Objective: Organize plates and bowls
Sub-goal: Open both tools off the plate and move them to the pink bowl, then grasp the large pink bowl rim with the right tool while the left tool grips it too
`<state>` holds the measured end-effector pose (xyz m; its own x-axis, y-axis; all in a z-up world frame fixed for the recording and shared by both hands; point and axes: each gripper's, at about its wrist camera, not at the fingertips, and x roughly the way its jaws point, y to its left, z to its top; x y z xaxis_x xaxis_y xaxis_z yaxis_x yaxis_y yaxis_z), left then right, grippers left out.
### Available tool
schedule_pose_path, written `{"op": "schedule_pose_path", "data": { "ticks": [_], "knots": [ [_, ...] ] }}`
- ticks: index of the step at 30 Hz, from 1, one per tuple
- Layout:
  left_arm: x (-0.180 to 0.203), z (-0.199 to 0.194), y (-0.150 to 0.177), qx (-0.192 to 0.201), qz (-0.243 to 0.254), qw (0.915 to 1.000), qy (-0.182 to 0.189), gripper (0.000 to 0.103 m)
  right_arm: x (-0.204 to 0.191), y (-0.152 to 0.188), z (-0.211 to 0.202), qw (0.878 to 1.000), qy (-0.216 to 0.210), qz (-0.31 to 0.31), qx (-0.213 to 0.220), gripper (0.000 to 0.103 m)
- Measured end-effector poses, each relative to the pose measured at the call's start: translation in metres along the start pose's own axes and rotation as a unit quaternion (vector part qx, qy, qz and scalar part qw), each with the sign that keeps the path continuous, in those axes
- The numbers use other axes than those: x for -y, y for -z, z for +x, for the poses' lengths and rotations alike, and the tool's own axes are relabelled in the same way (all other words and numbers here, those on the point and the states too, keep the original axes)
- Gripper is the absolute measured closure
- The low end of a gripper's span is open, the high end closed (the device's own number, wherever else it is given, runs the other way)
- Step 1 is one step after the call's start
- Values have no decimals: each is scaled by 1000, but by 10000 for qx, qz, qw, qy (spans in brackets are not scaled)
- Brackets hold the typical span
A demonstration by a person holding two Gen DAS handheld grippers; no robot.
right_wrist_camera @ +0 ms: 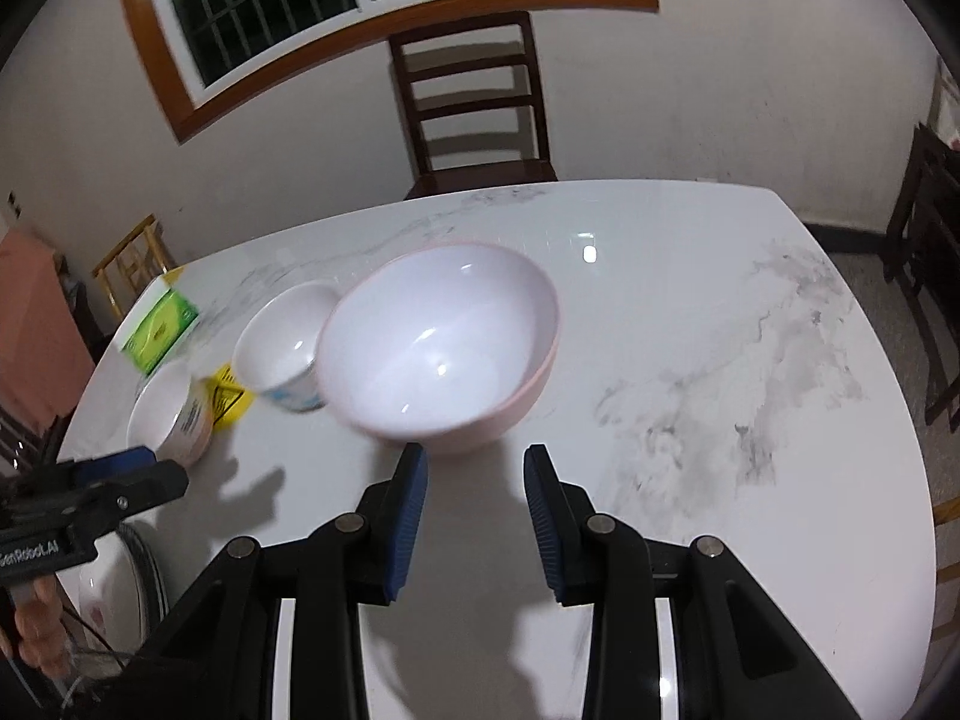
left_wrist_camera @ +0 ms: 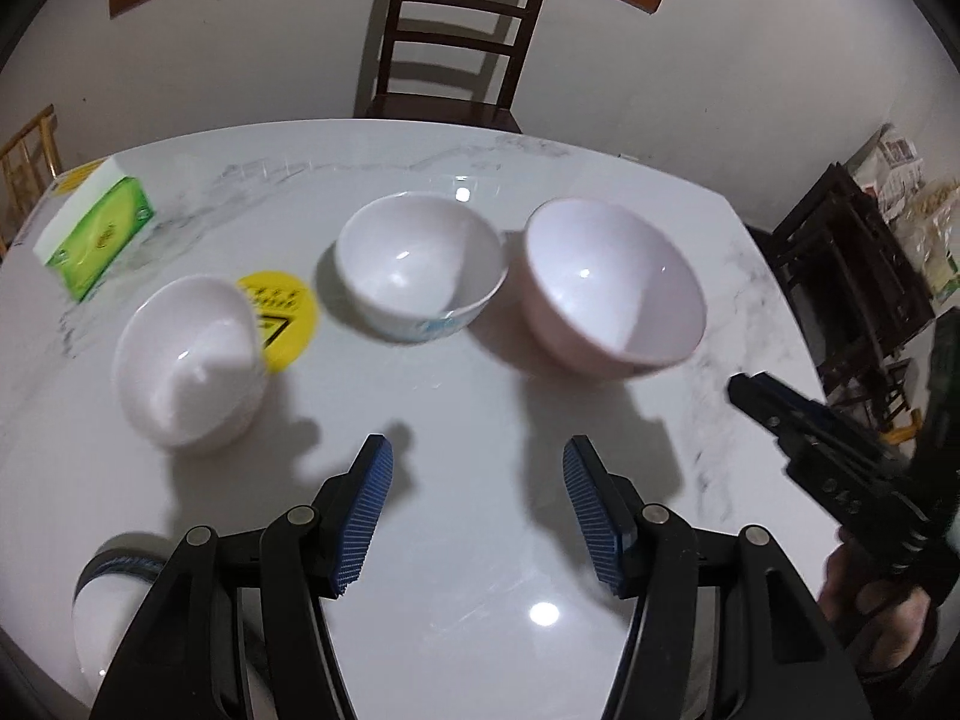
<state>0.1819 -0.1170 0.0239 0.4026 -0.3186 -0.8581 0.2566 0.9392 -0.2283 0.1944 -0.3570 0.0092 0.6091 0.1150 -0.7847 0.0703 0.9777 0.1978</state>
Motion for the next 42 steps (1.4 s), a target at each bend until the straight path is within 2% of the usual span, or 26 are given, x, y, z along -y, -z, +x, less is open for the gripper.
{"op": "schedule_pose_path", "data": {
  "ticks": [4, 11, 17, 20, 23, 24, 25, 27, 35, 42],
  "knots": [
    [7, 15, -23, -234, -340, 9989, 219, 48, 13, -17, 17, 9997, 15, 214, -108, 69],
    [16, 53, -52, -614, -760, 9946, 337, 49, 27, -44, 53, 9980, 100, 425, -461, 69],
    [20, 83, -67, -764, -836, 9934, 179, 52, 26, -55, 78, 9972, 162, 372, -621, 69],
    [23, 94, -65, -817, -800, 9933, 165, 58, 28, -58, 88, 9967, 157, 379, -706, 69],
    [24, 104, -63, -849, -767, 9934, 122, 71, 30, -57, 94, 9962, 143, 409, -751, 69],
    [24, 106, -63, -861, -773, 9932, 147, 74, 30, -57, 96, 9961, 139, 410, -768, 72],
    [24, 108, -62, -867, -774, 9930, 199, 75, 30, -56, 98, 9960, 138, 395, -786, 81],
    [24, 112, -63, -860, -756, 9930, 276, 81, 31, -54, 102, 9954, 194, 401, -847, 86],
    [29, 108, -54, -867, -636, 9938, 298, 82, 29, -44, 94, 9952, 223, 488, -822, 87],
    [30, 82, -35, -867, -517, 9941, 396, 82, 16, -21, 59, 9950, 279, 498, -818, 87]
  ]
}}
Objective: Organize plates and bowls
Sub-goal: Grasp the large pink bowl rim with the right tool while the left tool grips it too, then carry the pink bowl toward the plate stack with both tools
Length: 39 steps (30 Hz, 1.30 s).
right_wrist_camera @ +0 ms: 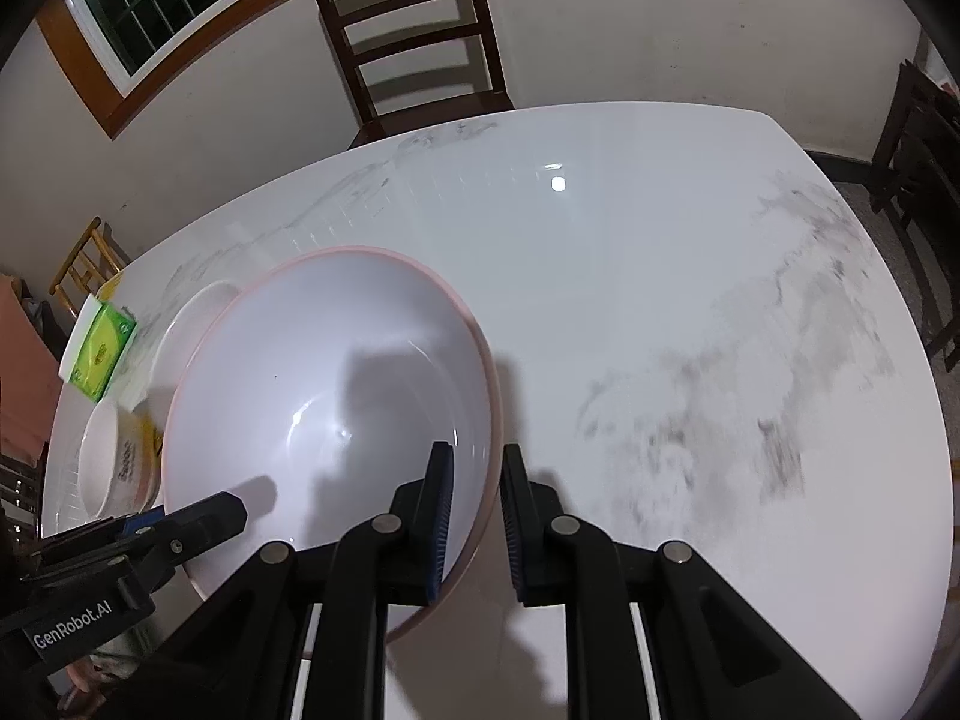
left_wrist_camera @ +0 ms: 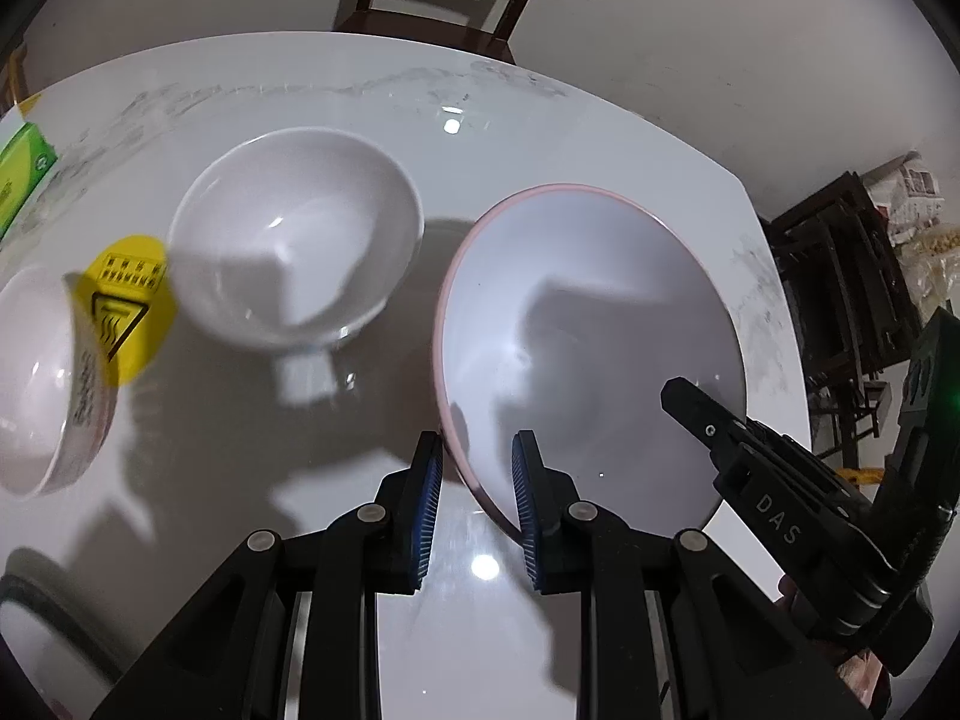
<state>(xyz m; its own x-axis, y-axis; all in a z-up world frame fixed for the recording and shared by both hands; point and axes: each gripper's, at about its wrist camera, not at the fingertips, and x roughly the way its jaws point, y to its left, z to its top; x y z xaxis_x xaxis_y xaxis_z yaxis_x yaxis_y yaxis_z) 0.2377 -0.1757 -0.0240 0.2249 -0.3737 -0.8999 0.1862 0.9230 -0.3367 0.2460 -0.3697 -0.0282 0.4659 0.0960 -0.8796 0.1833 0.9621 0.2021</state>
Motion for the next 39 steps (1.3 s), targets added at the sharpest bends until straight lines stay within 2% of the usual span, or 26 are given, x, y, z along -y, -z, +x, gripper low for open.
{"op": "schedule_pose_path", "data": {
  "ticks": [11, 17, 27, 39],
  "knots": [
    [-15, -52, 67, 94, 121, 9998, -108, 82, -42, 66, -55, 9997, -32, -234, 54, 87],
    [-25, -72, 97, 161, 166, 9996, -167, 82, -57, 97, -74, 9995, -183, -259, 43, 87],
    [-55, -87, 147, 109, 32, 9997, -222, 83, -71, 143, -76, 9991, -311, -206, -188, 86],
    [-72, -91, 175, 196, -113, 9993, -287, 85, -85, 169, -78, 9991, -290, -258, -185, 86]
  ]
}}
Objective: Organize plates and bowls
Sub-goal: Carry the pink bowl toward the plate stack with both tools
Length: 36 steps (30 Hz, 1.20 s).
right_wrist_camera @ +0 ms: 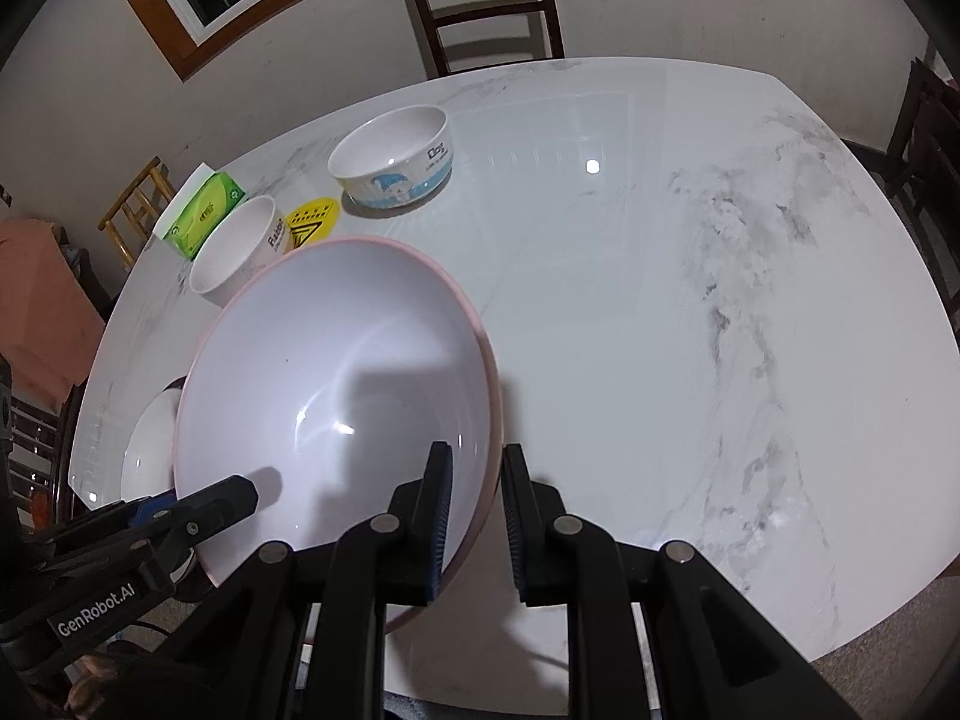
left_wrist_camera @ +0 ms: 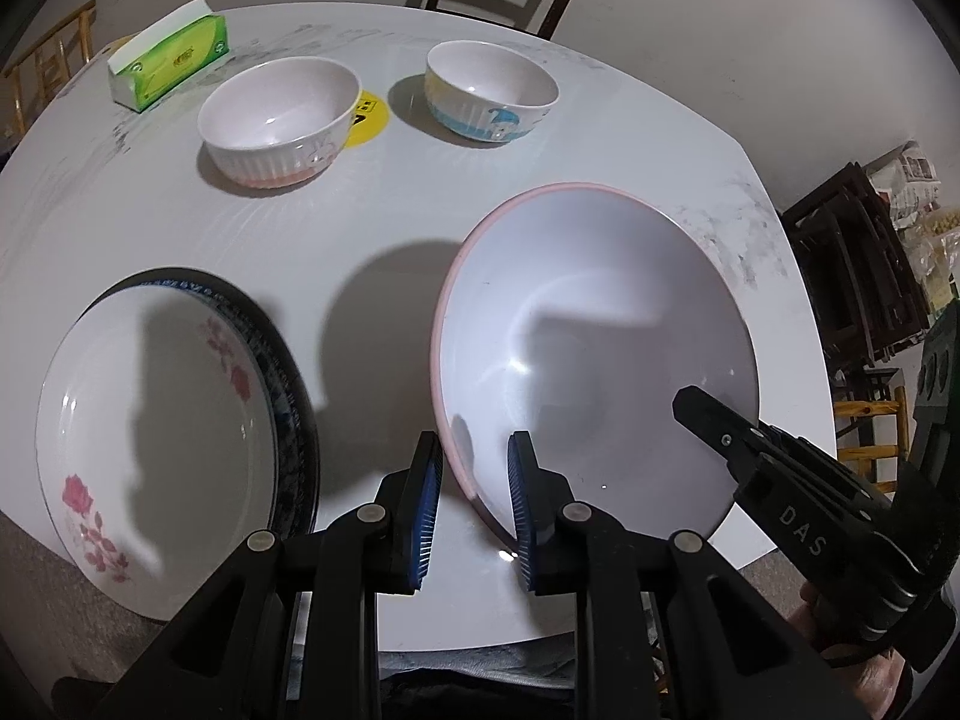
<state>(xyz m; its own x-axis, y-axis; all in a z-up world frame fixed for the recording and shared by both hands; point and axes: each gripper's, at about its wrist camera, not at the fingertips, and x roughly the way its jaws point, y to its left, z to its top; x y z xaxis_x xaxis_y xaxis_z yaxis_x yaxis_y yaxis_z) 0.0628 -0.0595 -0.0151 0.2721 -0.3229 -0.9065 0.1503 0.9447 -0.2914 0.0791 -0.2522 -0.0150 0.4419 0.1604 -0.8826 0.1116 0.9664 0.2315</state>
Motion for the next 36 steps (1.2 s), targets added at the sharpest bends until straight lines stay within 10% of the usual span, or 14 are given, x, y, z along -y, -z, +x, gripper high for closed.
{"op": "schedule_pose_path", "data": {
  "ticks": [36],
  "knots": [
    [-17, 17, 17, -174, -104, 9997, -167, 85, -12, 27, 19, 9994, -71, 25, -324, 83]
  ]
}}
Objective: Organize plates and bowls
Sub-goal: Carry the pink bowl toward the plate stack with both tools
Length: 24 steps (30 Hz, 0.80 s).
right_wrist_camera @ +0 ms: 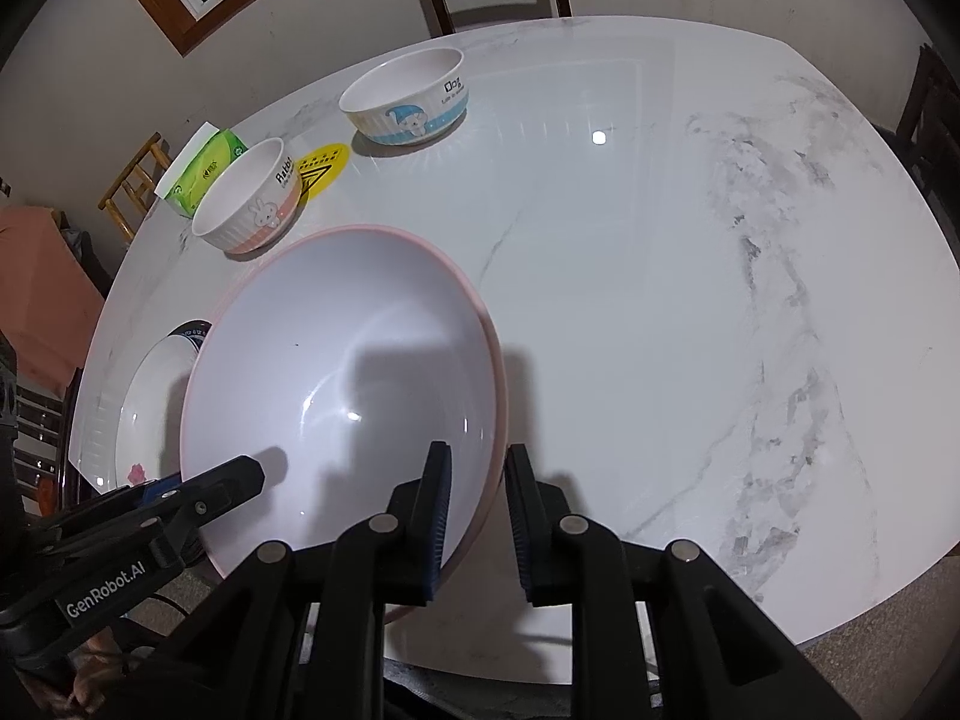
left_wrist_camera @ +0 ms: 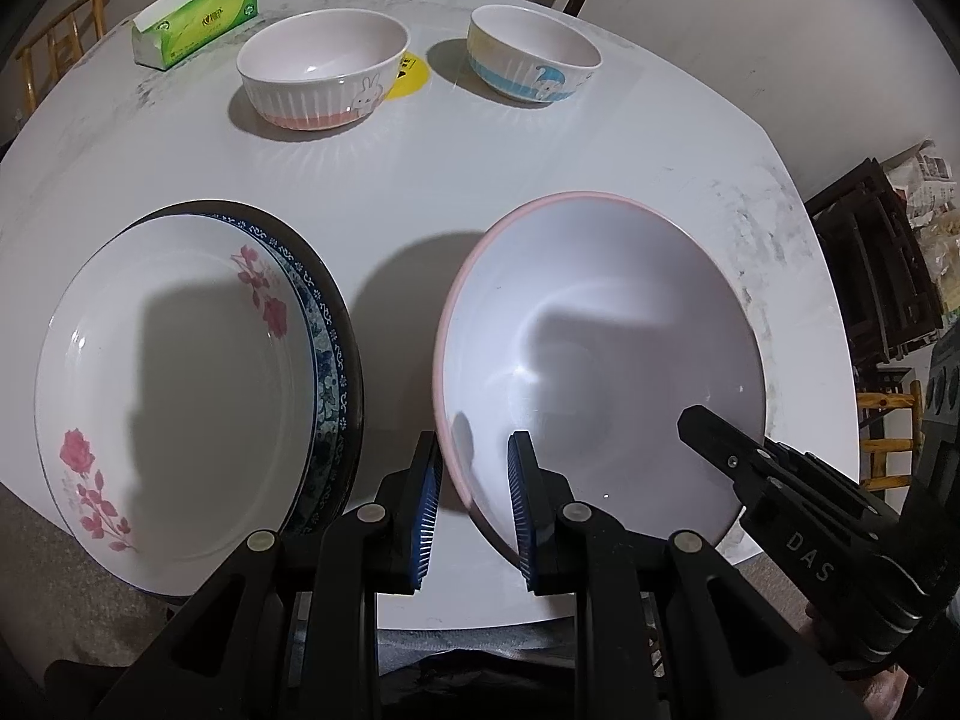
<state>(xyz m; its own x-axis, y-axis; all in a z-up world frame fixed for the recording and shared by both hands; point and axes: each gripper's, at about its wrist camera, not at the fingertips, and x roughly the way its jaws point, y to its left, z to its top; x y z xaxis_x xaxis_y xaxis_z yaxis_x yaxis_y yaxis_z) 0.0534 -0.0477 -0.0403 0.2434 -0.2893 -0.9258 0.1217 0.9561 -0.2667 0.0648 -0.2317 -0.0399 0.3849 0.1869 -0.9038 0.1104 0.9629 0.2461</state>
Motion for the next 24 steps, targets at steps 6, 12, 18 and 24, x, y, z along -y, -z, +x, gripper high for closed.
{"op": "schedule_pose_path", "data": {
  "ticks": [6, 12, 18, 24],
  "knots": [
    [0, 0, 0, 30, -5, 10000, -6, 85, 0, 0, 0, 10000, 2, -3, 30, 82],
    [1, 0, 0, 41, 13, 10000, -24, 85, 2, 0, -1, 10000, -17, 20, 23, 82],
    [0, 0, -1, 40, 14, 10000, -9, 84, 3, -1, -2, 10000, -44, 57, 28, 81],
    [1, 0, -1, 78, 10, 10000, -13, 84, 3, -1, -1, 10000, -44, 29, 1, 80]
  ]
}}
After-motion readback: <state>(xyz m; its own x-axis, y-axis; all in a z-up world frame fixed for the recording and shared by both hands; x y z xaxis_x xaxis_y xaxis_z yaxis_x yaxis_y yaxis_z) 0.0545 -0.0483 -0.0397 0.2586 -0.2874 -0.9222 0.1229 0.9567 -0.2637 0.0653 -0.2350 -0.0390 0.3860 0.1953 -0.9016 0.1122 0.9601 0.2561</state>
